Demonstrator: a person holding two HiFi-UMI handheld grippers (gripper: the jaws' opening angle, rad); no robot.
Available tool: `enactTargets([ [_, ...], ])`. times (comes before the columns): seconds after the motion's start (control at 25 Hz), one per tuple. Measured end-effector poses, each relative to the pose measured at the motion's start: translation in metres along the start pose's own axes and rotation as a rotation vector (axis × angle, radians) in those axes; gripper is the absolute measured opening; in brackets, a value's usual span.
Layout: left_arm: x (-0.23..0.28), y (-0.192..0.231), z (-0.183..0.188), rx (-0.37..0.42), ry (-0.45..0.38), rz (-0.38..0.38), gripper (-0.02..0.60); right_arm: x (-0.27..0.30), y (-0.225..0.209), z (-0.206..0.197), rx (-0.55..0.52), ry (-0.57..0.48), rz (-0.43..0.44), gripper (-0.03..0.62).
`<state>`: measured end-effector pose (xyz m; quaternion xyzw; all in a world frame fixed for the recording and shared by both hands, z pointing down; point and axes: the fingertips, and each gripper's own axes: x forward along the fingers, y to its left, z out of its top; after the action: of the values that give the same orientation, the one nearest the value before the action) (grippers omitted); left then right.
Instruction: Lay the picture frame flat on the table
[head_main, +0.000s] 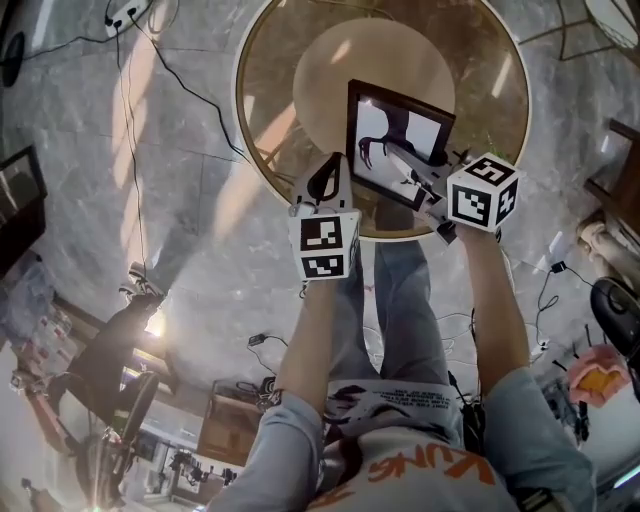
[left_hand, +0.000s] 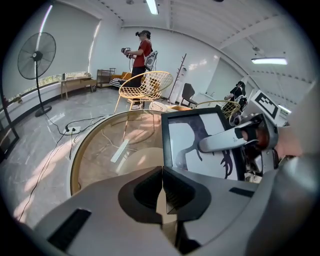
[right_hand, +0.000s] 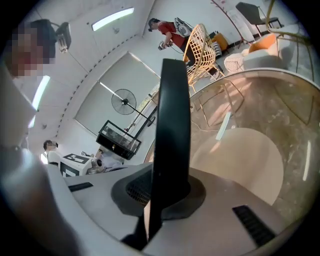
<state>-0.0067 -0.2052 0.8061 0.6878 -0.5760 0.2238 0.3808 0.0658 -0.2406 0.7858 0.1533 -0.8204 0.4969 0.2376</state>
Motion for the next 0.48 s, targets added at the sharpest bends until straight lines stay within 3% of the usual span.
enactTargets([
  [0.48,0.011,-0.005,0.006,0.048,0.019,-0.051,0.021,0.03,-0.053,0.006,0.18,0.045,0.038,0.055],
])
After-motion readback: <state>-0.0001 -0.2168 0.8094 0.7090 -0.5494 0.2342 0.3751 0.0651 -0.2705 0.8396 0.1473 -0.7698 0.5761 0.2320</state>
